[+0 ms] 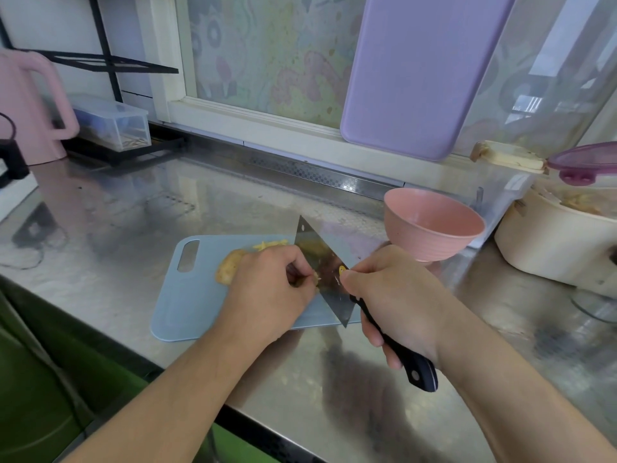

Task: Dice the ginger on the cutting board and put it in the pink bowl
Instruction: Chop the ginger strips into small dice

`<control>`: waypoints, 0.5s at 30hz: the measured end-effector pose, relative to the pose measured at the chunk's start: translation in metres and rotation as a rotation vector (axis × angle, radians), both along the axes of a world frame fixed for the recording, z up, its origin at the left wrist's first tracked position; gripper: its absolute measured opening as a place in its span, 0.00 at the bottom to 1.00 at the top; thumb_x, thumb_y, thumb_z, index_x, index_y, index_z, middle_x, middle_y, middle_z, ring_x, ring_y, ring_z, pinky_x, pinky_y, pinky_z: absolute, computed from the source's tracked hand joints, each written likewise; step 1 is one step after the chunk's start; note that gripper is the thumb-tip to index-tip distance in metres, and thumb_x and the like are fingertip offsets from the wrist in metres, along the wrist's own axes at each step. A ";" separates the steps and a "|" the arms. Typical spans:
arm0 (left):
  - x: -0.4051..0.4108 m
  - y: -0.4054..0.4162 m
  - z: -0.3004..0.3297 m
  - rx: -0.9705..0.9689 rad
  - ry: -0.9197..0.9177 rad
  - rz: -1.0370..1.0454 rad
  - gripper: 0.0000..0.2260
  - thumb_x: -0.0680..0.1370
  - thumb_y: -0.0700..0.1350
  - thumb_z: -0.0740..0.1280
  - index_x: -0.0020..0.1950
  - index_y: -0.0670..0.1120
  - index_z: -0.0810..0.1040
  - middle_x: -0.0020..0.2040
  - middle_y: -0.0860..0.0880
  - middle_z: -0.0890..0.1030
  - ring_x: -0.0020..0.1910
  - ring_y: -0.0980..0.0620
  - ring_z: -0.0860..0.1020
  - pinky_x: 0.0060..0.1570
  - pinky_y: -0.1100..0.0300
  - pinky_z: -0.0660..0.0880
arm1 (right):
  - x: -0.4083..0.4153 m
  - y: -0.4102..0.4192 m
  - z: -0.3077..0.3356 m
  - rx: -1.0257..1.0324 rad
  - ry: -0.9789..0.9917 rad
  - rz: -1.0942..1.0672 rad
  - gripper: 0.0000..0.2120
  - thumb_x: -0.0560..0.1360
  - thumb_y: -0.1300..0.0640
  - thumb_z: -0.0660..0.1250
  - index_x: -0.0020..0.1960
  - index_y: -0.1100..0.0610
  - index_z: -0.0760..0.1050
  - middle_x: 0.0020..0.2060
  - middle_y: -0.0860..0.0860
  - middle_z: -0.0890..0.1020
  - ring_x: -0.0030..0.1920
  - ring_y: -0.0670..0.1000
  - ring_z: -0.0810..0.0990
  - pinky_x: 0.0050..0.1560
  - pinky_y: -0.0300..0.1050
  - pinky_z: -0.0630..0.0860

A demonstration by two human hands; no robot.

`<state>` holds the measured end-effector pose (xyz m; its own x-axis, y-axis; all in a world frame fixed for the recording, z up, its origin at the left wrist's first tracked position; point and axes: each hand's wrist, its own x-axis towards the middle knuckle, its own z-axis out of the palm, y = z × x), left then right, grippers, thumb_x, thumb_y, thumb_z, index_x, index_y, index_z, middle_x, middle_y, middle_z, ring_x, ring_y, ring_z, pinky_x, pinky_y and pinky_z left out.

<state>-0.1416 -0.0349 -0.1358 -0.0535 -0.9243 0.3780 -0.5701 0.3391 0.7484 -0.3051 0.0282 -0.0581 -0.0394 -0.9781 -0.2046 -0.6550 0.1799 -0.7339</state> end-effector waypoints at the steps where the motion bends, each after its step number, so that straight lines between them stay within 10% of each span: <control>1: 0.000 0.000 0.000 -0.001 0.000 -0.001 0.10 0.73 0.42 0.77 0.36 0.53 0.81 0.34 0.58 0.83 0.37 0.58 0.82 0.43 0.58 0.80 | 0.000 -0.001 -0.002 -0.002 0.002 -0.004 0.18 0.85 0.54 0.58 0.38 0.59 0.70 0.22 0.58 0.75 0.15 0.55 0.71 0.26 0.41 0.68; 15: 0.001 -0.006 -0.004 0.025 0.084 0.023 0.09 0.77 0.39 0.70 0.46 0.53 0.80 0.48 0.56 0.82 0.44 0.61 0.81 0.48 0.67 0.78 | -0.002 -0.007 -0.008 -0.127 -0.063 -0.038 0.21 0.86 0.52 0.59 0.39 0.62 0.71 0.22 0.58 0.75 0.15 0.55 0.71 0.26 0.43 0.68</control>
<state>-0.1402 -0.0408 -0.1397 -0.0012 -0.9341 0.3569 -0.5125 0.3071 0.8019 -0.3073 0.0214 -0.0659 -0.0681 -0.9942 -0.0829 -0.6016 0.1072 -0.7916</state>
